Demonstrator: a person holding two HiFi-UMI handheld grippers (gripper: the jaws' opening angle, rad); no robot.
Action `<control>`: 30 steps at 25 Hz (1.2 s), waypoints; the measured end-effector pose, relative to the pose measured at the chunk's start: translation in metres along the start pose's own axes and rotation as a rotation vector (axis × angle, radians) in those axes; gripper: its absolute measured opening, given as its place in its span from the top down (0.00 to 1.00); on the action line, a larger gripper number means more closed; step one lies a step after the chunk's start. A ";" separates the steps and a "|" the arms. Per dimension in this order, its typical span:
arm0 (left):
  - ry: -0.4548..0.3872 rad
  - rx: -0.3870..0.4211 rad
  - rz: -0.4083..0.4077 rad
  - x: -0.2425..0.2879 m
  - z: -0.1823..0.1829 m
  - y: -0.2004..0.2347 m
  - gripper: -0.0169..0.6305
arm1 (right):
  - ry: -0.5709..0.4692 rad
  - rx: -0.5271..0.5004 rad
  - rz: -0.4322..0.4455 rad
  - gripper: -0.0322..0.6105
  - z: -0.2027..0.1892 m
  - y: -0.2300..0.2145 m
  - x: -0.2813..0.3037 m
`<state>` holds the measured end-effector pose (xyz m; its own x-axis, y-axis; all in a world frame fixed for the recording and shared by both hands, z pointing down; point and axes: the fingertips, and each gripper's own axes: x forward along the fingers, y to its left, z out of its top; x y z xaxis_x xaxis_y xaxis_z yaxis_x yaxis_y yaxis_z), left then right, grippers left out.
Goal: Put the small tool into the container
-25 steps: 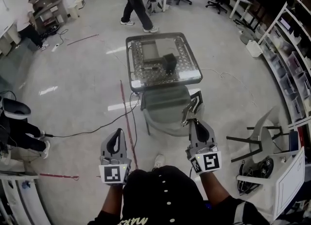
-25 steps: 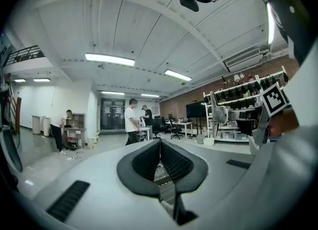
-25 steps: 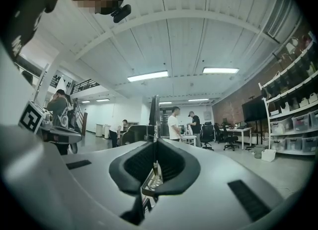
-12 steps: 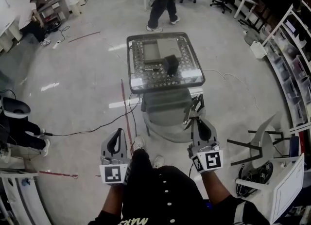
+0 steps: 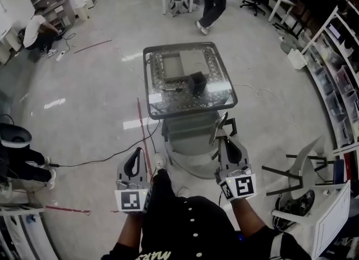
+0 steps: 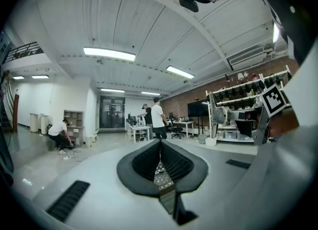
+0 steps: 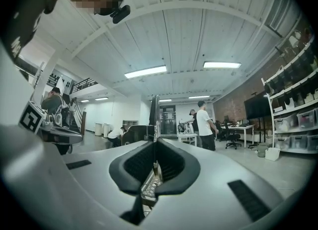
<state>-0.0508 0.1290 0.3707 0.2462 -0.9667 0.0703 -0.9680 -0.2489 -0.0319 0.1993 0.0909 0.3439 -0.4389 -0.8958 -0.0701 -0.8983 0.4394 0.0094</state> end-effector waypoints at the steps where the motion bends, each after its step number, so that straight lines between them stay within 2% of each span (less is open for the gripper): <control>1: -0.010 -0.009 -0.004 0.009 0.000 0.004 0.93 | 0.002 -0.001 -0.001 0.93 -0.002 -0.001 0.009; 10: 0.000 -0.032 -0.050 0.097 0.001 0.049 0.93 | 0.035 -0.007 -0.023 0.92 -0.012 -0.016 0.101; 21: 0.033 -0.042 -0.154 0.199 0.006 0.094 0.93 | 0.070 -0.007 -0.077 0.92 -0.019 -0.027 0.201; 30: 0.070 -0.067 -0.187 0.241 -0.007 0.121 0.93 | 0.089 -0.019 -0.096 0.92 -0.029 -0.029 0.247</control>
<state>-0.1093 -0.1333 0.3903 0.4205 -0.8967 0.1382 -0.9072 -0.4171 0.0541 0.1162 -0.1450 0.3549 -0.3502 -0.9365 0.0171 -0.9362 0.3505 0.0254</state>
